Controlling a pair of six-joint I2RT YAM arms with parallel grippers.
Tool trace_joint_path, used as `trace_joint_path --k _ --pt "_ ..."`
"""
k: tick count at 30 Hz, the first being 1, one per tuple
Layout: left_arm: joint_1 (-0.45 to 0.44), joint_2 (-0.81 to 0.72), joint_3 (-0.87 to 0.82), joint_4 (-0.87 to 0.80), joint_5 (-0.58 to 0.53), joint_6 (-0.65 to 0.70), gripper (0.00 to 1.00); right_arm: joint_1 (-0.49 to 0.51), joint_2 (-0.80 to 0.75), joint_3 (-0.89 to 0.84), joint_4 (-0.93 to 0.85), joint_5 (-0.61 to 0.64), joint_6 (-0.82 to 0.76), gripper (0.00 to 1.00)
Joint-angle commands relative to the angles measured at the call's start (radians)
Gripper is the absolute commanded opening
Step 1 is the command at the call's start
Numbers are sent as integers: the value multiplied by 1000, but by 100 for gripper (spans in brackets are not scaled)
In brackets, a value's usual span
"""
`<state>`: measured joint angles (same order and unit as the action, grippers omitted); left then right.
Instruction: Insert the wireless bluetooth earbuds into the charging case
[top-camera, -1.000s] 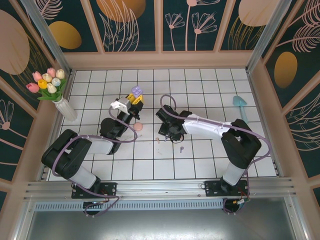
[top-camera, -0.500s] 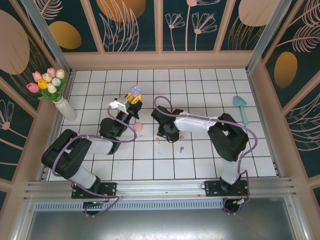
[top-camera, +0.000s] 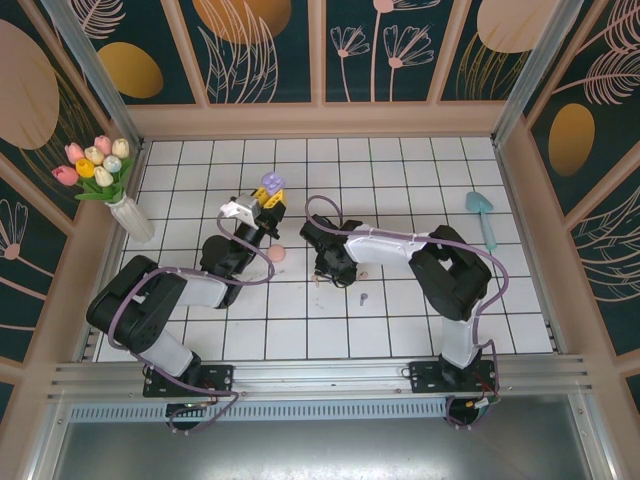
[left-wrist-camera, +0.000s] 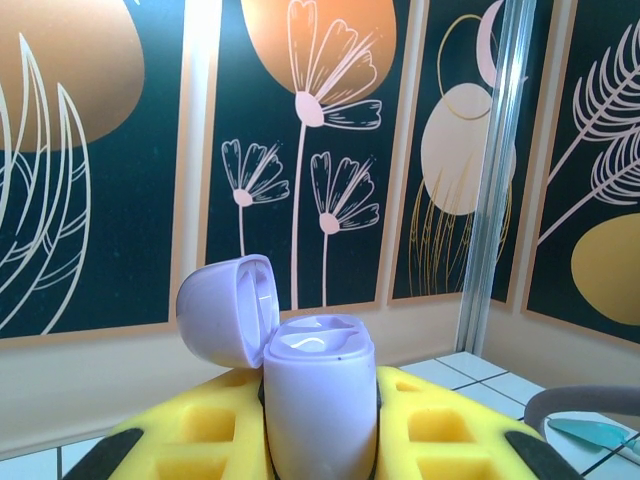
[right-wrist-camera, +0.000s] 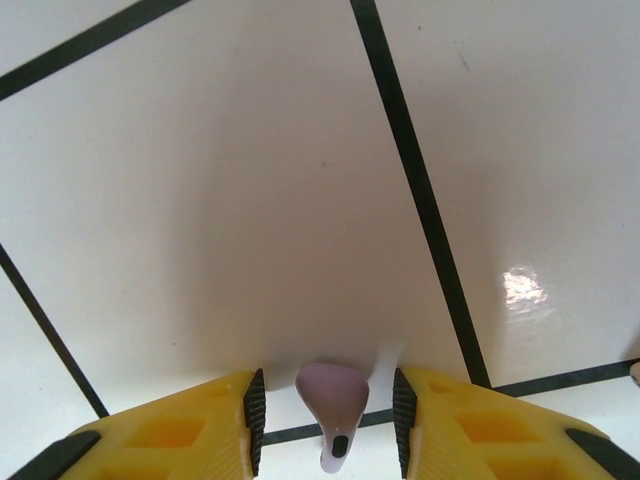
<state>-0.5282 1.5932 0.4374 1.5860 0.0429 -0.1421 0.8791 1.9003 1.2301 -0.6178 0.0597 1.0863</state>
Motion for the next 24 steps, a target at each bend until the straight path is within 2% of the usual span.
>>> trace_joint_path --k 1,16,24 --pt "10 14 3 124 10 -23 0 11 29 17 -28 -7 -3 40" --pt "10 6 0 115 21 -25 0 9 31 -1 -11 0 -26 28" --pt "10 -14 9 84 32 -22 0 9 -22 -56 58 14 -31 22"
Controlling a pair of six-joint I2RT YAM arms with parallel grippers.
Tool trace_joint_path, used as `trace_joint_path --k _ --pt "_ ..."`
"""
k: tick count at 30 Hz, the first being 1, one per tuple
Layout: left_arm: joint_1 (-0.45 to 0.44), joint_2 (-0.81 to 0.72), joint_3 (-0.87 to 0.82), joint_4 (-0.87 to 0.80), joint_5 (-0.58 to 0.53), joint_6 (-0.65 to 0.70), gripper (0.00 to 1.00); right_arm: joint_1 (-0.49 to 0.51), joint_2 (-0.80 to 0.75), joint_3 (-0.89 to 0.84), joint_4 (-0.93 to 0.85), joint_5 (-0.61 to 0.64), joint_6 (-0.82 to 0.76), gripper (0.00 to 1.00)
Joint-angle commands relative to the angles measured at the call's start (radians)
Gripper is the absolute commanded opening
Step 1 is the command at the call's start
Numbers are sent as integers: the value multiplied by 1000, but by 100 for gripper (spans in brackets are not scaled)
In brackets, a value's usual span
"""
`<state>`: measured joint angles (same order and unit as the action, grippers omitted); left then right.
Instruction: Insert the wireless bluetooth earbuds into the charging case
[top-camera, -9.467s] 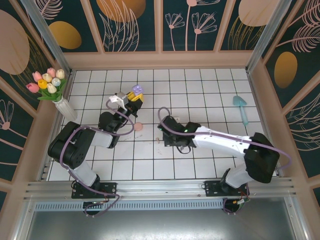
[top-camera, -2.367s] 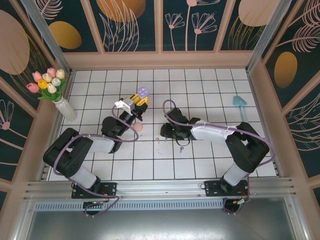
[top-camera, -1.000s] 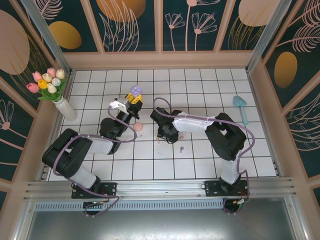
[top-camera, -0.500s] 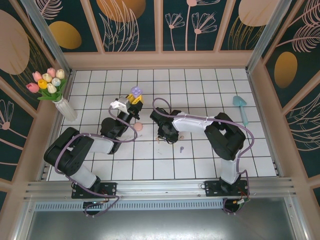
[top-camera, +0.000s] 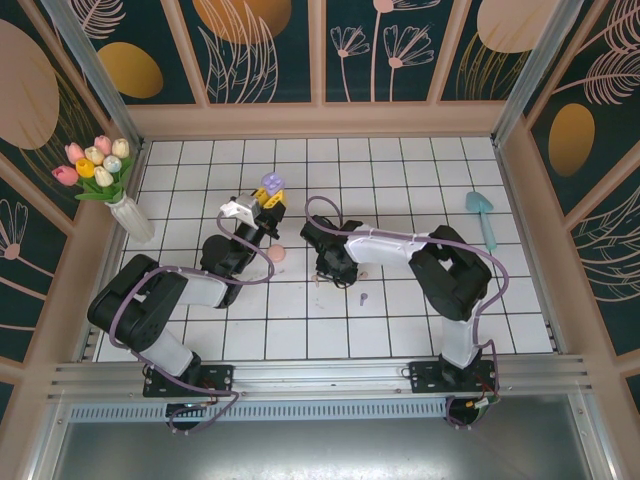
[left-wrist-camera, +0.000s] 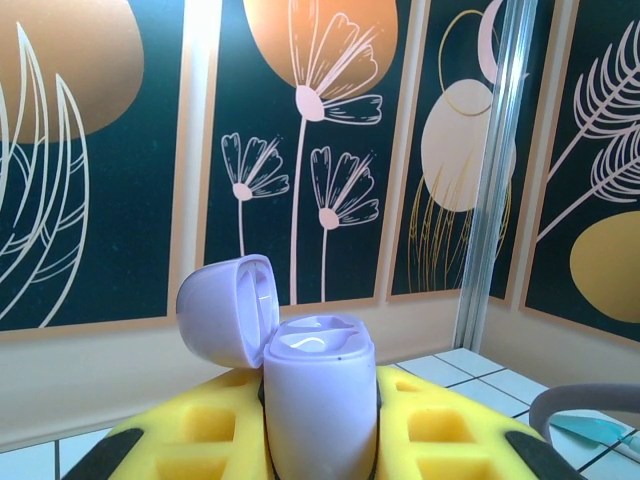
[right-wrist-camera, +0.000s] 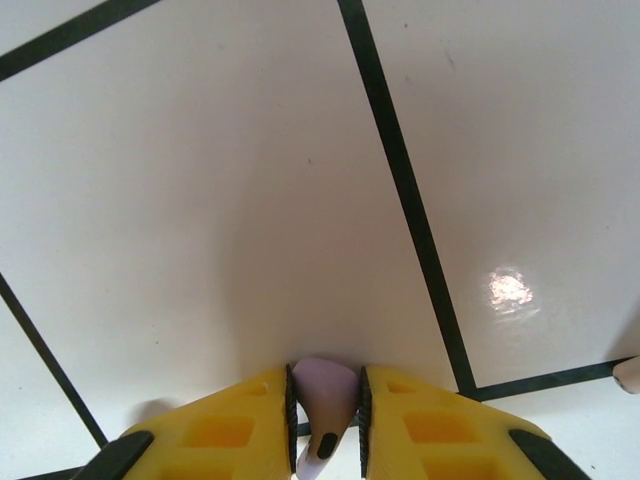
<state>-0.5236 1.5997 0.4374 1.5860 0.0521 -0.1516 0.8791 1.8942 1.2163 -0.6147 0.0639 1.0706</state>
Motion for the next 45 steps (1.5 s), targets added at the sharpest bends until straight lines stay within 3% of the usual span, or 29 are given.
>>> trace_joint_path --k 1,12,24,36,45 --pt "6 -23 12 80 25 -11 0 9 -26 -53 69 13 -19 22" --pt "5 -50 31 23 54 0 0 14 -133 -158 194 62 -84 19" --pt "5 -75 35 -13 74 4 0 74 -193 -186 196 172 -351 18" --pt "5 -110 41 -61 86 28 0 55 -468 -353 370 215 -410 19" --pt "5 -119 65 -110 156 41 0 -33 -665 -312 467 178 -548 19"
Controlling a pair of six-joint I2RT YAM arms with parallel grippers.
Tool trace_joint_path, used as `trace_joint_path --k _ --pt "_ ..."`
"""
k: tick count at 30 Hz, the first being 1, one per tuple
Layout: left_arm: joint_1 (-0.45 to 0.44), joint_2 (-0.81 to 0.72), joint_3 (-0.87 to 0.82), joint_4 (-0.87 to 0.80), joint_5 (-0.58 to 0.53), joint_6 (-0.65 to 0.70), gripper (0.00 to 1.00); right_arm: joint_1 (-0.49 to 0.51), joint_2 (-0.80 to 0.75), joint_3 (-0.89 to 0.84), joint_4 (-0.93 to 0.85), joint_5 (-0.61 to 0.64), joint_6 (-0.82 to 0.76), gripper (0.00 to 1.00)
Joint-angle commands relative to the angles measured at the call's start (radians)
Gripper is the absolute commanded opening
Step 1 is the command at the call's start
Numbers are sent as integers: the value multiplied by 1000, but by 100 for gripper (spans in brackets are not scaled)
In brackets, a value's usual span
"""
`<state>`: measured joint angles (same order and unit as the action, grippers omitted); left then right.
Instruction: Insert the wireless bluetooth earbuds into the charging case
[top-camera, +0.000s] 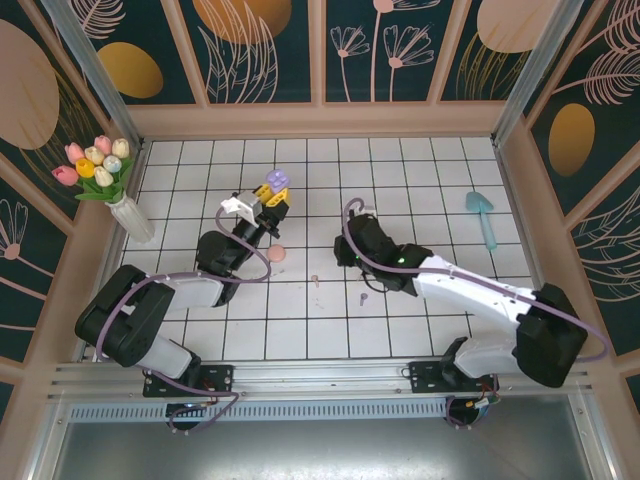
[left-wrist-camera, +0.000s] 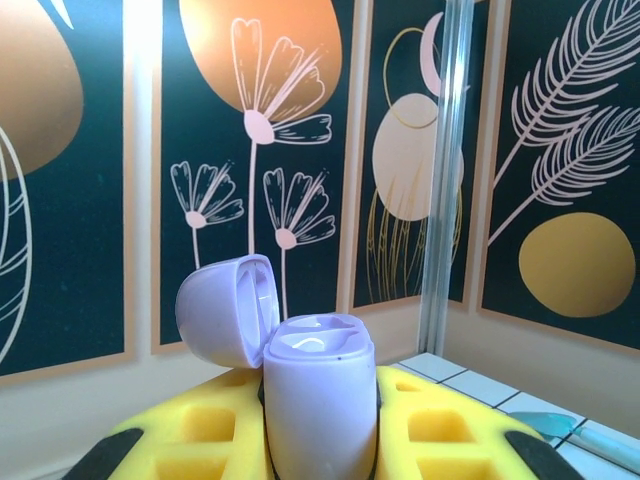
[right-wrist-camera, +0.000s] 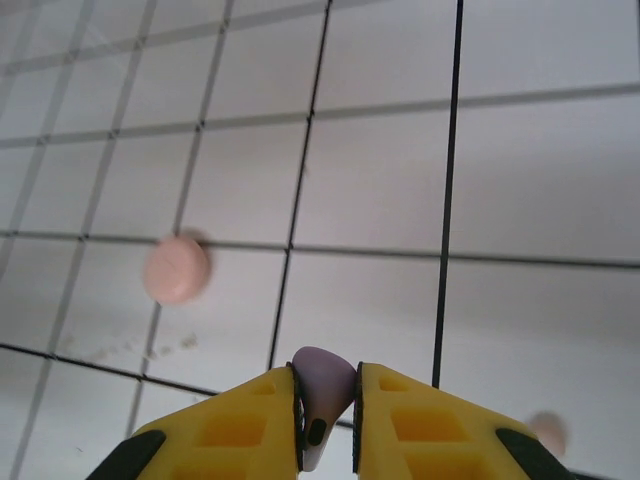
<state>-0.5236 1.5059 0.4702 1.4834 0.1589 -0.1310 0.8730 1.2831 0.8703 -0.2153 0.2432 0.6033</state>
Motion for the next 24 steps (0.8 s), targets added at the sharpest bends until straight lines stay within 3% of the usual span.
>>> trace_joint_path --k 1,14,18,24 --pt "5 -26 37 -13 66 21 0 -42 -67 51 77 -13 -103 19" --pt "5 16 172 -136 349 22 0 -134 -75 370 124 -185 -334 20" --pt "2 22 189 -146 330 107 0 -134 -55 422 142 -224 -353 20" --pt "0 21 211 -165 180 314 0 -134 -55 423 190 -286 -347 20"
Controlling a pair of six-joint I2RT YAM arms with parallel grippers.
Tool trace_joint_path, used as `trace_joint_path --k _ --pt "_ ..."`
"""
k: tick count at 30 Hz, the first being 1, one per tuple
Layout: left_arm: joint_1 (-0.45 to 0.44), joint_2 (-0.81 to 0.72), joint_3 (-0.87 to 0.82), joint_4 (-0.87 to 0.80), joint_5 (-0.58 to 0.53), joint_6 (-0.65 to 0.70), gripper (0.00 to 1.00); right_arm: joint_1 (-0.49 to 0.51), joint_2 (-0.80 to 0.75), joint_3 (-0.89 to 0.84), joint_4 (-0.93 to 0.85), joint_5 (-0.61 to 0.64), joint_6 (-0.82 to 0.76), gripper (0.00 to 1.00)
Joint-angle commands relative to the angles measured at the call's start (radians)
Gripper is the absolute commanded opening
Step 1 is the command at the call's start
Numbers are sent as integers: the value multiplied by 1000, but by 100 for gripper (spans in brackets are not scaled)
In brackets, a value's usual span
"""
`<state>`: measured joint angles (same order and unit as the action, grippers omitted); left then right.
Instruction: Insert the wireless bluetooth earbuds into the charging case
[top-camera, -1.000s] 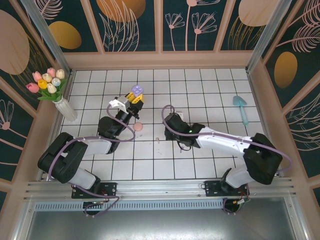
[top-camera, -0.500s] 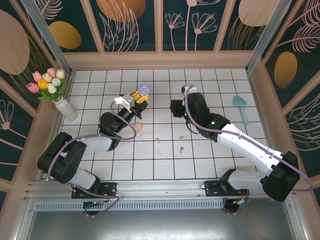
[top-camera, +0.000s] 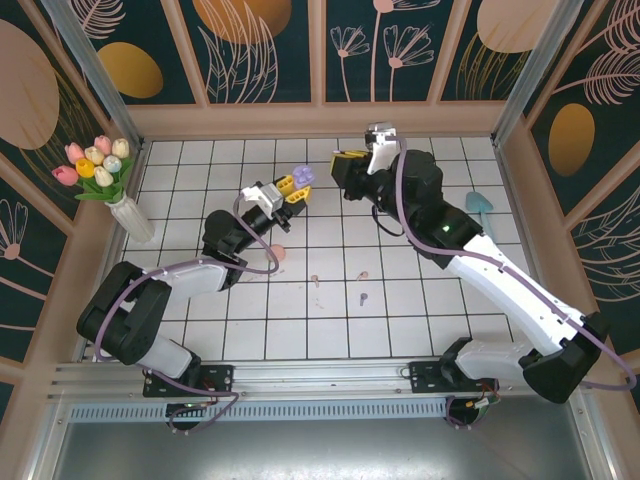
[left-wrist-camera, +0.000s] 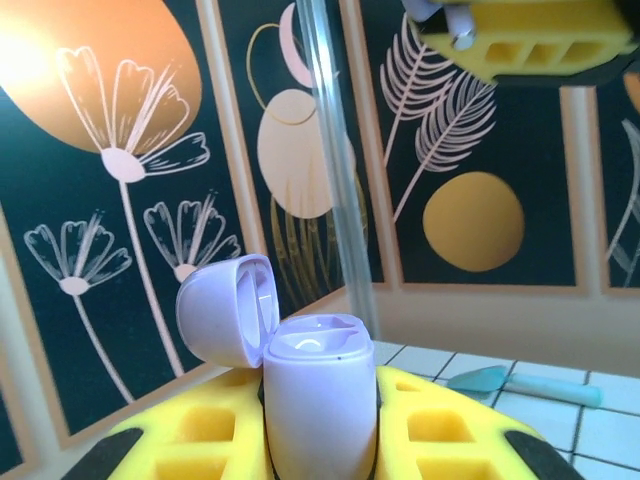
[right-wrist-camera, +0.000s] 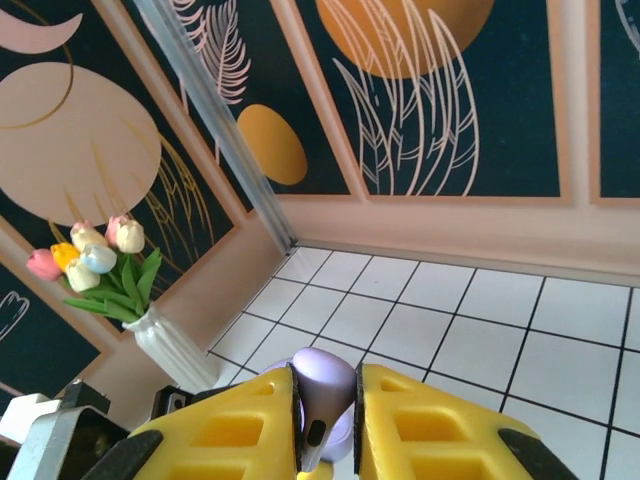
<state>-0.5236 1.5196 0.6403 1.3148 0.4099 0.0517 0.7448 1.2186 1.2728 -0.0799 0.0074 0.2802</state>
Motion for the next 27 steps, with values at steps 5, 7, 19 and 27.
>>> trace_joint_path --k 5,7,19,27 --pt "-1 19 91 -5 -127 239 0 -6 6 1 91 -92 -46 20" --pt "-3 27 110 -4 -131 260 0 -5 6 -8 111 -109 -60 20" --pt "-16 54 160 -16 -77 263 0 -6 51 -39 212 -145 -77 20" --pt "-21 32 161 -41 -52 261 0 -6 104 -26 250 -158 -55 20"
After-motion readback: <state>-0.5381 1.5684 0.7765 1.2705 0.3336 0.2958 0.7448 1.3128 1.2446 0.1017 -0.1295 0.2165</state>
